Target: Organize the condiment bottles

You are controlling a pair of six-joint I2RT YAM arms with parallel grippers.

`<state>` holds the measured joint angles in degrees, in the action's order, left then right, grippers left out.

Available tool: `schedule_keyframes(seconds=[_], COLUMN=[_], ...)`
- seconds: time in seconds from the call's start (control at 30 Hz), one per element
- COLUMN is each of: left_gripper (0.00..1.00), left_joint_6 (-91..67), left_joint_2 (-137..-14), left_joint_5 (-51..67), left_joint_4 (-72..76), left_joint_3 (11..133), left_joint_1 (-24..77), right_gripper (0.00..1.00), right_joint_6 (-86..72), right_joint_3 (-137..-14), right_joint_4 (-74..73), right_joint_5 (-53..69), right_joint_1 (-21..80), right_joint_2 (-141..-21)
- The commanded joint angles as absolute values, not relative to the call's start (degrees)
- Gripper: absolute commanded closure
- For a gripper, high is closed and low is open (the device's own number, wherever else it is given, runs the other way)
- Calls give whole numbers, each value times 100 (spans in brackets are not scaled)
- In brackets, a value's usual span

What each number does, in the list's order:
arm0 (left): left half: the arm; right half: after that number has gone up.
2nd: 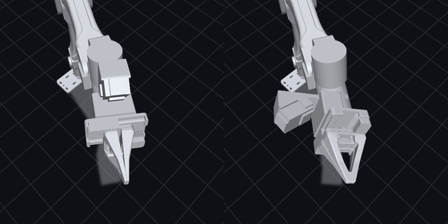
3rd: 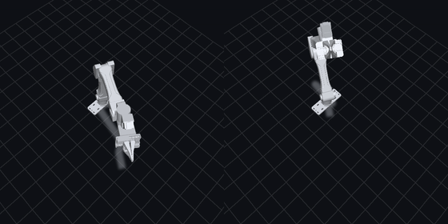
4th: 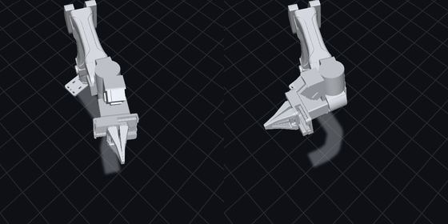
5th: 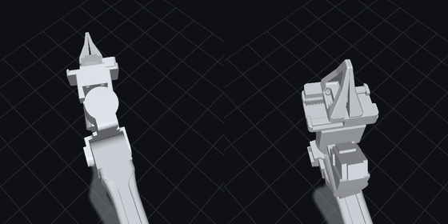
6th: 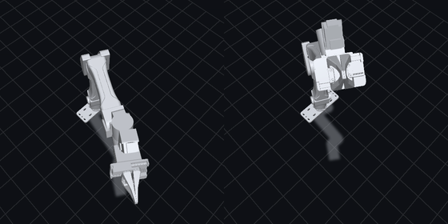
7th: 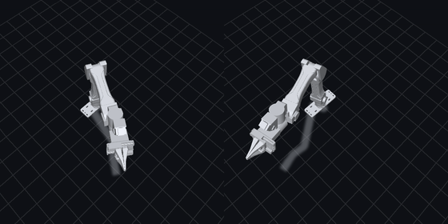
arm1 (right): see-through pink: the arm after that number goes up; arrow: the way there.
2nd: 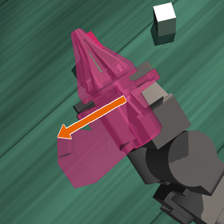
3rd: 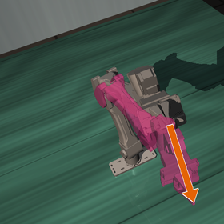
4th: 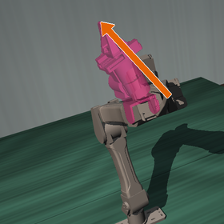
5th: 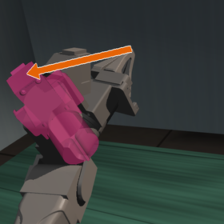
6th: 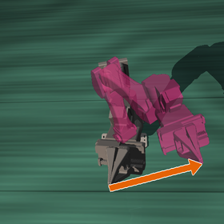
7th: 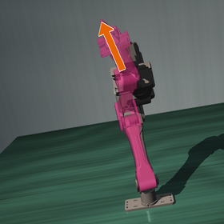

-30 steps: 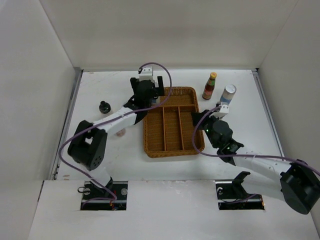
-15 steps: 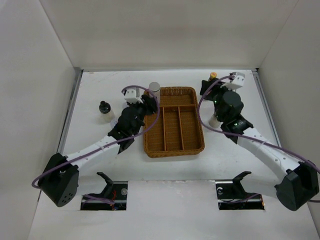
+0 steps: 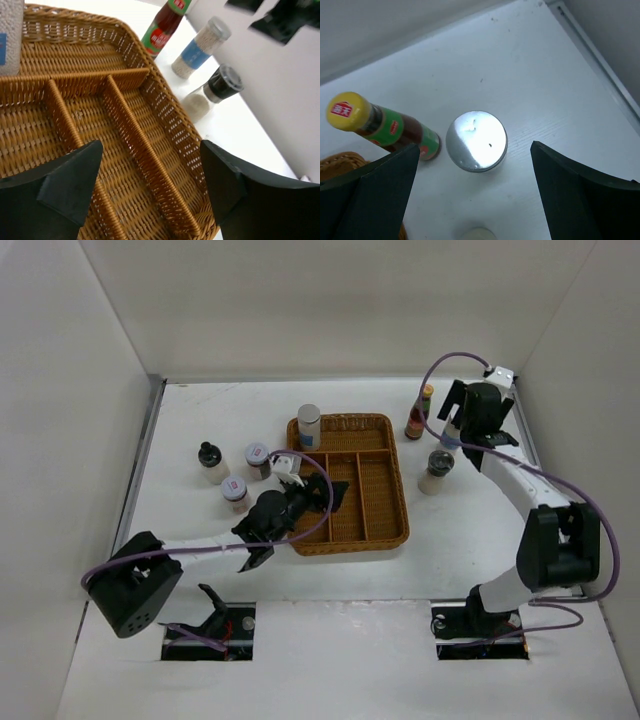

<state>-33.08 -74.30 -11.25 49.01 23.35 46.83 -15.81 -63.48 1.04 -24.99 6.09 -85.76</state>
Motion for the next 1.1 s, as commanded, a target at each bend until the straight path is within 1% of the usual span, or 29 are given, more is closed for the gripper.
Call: schedule_keyframes(seconds=[0.0, 0.2, 0.27, 0.3, 0.37, 0.4, 0.47, 0.5, 0.57, 0.7, 0.77, 0.9, 1.07], left_gripper=[20, 17, 17, 17, 17, 17, 17, 17, 16, 16, 17, 16, 17], left_joint_6=[-3410, -3410, -3428, -3436, -3437, -3437, -3437, -3437, -3445, -3436, -3445, -3437, -3480], left_joint_2=[-7453, -7523, -7559, -7567, -7576, -7585, -7594, -7576, -7506, -7514, -7541, -7479, -7374], left_joint_5=[-782, -791, -765, -765, -765, -765, -782, -791, -817, -896, -923, -923, -923], left_joint_4=[5844, 5985, 5985, 5994, 6029, 6047, 6064, 6064, 6073, 6248, 6372, 6407, 6451], left_joint_3=[2198, 2083, 2092, 2083, 2066, 2057, 2057, 2039, 1987, 1907, 1828, 1784, 1670], left_joint_1=[4592, 4548, 4513, 4504, 4513, 4513, 4496, 4461, 4443, 4338, 4293, 4232, 4170], right_gripper=[0, 0, 1, 4, 18, 25, 43, 46, 48, 48, 49, 48, 48], right_joint_6=[-1503, -1564, -1634, -1652, -1635, -1617, -1687, -1731, -1697, -1162, -802, -273, -631], right_joint_3=[-6750, -7049, -7005, -7022, -7119, -7145, -7050, -6988, -6786, -6583, -6627, -6714, -7276], right_joint_4=[-211, -150, 183, 298, 378, 378, 448, 527, 781, 1221, 1484, 2074, 1557], right_joint_5=[-2048, -1925, -1960, -1951, -1986, -1995, -2074, -2196, -2661, -3777, -3972, -3824, -2911], right_joint_1=[470, 382, 373, 373, 382, 400, 409, 409, 409, 654, 917, 1707, 2552], right_joint_2=[-8841, -9562, -9641, -9694, -9826, -9852, -9687, -9564, -9108, -8009, -7596, -7155, -7715])
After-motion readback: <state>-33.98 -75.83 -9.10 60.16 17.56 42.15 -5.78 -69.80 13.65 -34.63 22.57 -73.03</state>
